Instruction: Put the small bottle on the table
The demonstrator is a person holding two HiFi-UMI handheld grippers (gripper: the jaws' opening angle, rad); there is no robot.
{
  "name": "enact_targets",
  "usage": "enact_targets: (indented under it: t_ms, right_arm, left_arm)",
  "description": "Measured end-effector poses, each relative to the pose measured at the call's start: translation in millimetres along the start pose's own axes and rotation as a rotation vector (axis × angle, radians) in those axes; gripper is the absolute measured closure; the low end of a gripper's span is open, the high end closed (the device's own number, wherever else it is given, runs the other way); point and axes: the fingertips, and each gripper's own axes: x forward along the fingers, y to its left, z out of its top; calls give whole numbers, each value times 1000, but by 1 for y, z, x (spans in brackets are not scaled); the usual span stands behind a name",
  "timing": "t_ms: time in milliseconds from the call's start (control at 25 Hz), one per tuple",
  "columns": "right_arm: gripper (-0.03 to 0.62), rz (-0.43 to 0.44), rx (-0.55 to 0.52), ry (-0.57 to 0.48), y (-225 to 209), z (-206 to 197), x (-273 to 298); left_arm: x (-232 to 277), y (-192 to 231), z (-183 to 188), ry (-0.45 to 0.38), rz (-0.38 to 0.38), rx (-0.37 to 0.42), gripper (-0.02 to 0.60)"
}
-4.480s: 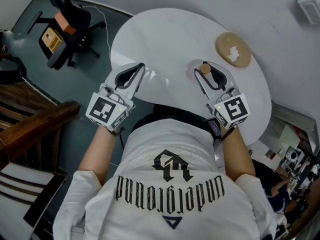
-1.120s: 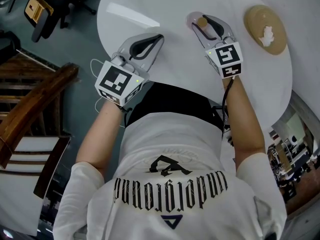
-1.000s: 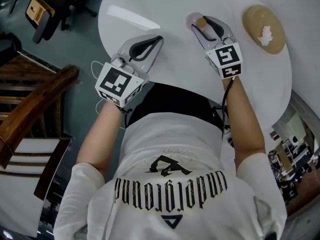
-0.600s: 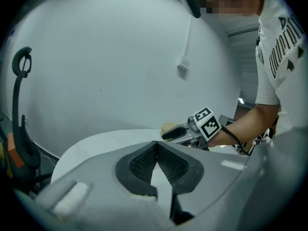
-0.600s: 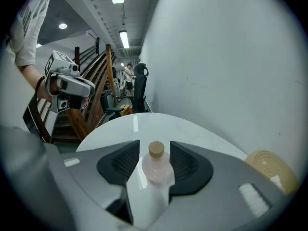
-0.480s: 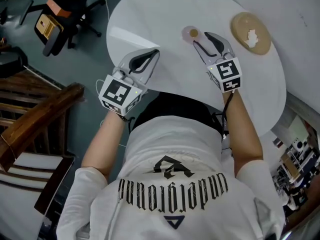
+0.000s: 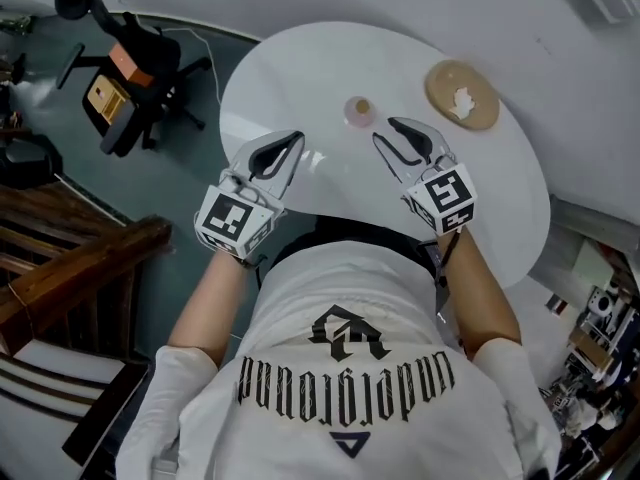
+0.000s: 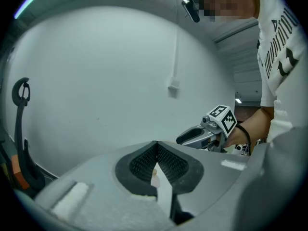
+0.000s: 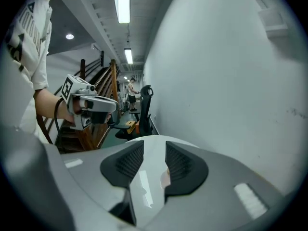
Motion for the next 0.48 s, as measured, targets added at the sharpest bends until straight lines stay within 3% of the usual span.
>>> enact_targets:
  t_ms: [480]
  right_arm:
    - [556,-40,-25,-135,29,57,-50]
  left_arm:
    - [-15,-29,40,-71,-14,38,575]
